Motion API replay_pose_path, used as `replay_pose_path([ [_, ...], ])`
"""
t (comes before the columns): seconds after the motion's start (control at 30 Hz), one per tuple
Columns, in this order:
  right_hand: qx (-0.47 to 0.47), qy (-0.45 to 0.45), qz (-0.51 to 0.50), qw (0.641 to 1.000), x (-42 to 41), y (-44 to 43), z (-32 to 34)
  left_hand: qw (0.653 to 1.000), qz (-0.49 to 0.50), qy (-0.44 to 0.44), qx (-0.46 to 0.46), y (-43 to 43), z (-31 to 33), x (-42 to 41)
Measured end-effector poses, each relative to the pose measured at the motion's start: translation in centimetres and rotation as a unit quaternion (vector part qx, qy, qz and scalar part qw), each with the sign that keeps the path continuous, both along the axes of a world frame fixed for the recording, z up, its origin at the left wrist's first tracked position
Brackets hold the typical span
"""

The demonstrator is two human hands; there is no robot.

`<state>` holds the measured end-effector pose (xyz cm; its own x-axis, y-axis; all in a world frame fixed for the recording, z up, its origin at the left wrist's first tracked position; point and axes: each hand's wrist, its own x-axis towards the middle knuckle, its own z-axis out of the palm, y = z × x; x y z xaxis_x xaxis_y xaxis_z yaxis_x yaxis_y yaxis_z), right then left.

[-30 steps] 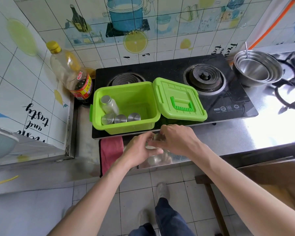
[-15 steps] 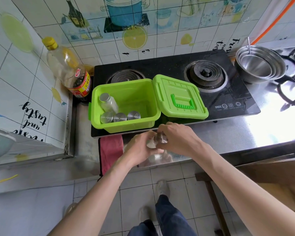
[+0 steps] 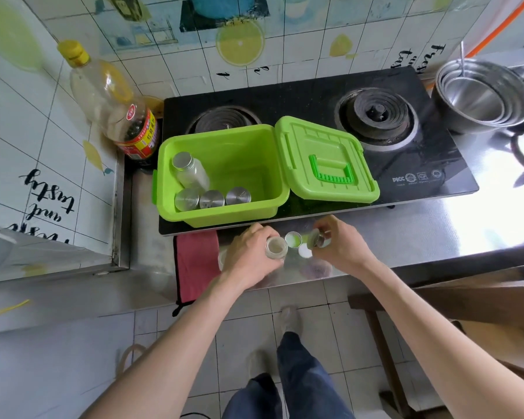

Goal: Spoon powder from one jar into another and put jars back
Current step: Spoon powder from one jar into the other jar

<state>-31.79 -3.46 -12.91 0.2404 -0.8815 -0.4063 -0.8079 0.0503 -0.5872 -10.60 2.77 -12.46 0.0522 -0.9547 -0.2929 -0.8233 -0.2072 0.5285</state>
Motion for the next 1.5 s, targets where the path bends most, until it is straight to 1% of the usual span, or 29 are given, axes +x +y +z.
replay_pose_path([
  [0.17,-0.015,0.034,-0.049,0.998,-0.2,-0.4,-3.2,0.998,-0.017,-0.059,-0.004,-0.4,-1.4,-0.3],
  [0.27,-0.039,0.062,-0.065,0.995,0.0,-0.9,-4.4,0.993,-0.037,-0.115,-0.014,-0.7,-2.2,-0.2],
  [0.37,-0.048,0.062,-0.069,0.995,0.2,-1.4,-5.1,0.987,-0.052,-0.151,-0.023,-0.9,-2.9,-0.2],
  [0.5,-0.046,0.061,-0.066,0.995,0.3,-1.7,-5.8,0.982,-0.074,-0.171,-0.03,-1.0,-3.4,-0.1],
  [0.63,-0.034,0.092,-0.044,0.994,0.2,-1.7,-6.7,0.977,-0.098,-0.188,-0.03,-0.8,-3.8,-0.2],
  [0.9,-0.03,0.106,-0.027,0.994,0.3,-1.4,-7.2,0.975,-0.092,-0.2,-0.032,-0.3,-4.2,-0.4],
  [1.07,-0.029,0.1,-0.04,0.994,0.3,-0.6,-6.7,0.974,-0.107,-0.197,-0.019,-0.1,-3.7,-0.4],
  [1.17,-0.075,0.089,-0.064,0.991,0.9,1.1,-5.8,0.975,-0.099,-0.193,-0.049,0.9,-2.5,0.3],
  [1.23,-0.112,0.056,-0.089,0.988,1.9,2.6,-5.0,0.977,-0.076,-0.182,-0.081,2.1,-1.4,1.2],
  [1.33,-0.158,-0.001,-0.079,0.984,4.0,5.0,-4.1,0.979,-0.033,-0.165,-0.114,4.1,-0.4,3.2],
  [1.43,-0.162,-0.036,-0.064,0.984,6.1,7.2,-3.1,0.98,0.005,-0.161,-0.114,5.9,-0.3,5.6],
  [1.5,-0.152,-0.041,-0.063,0.986,7.4,8.7,-2.7,0.982,0.028,-0.16,-0.1,6.8,-0.6,6.9],
])
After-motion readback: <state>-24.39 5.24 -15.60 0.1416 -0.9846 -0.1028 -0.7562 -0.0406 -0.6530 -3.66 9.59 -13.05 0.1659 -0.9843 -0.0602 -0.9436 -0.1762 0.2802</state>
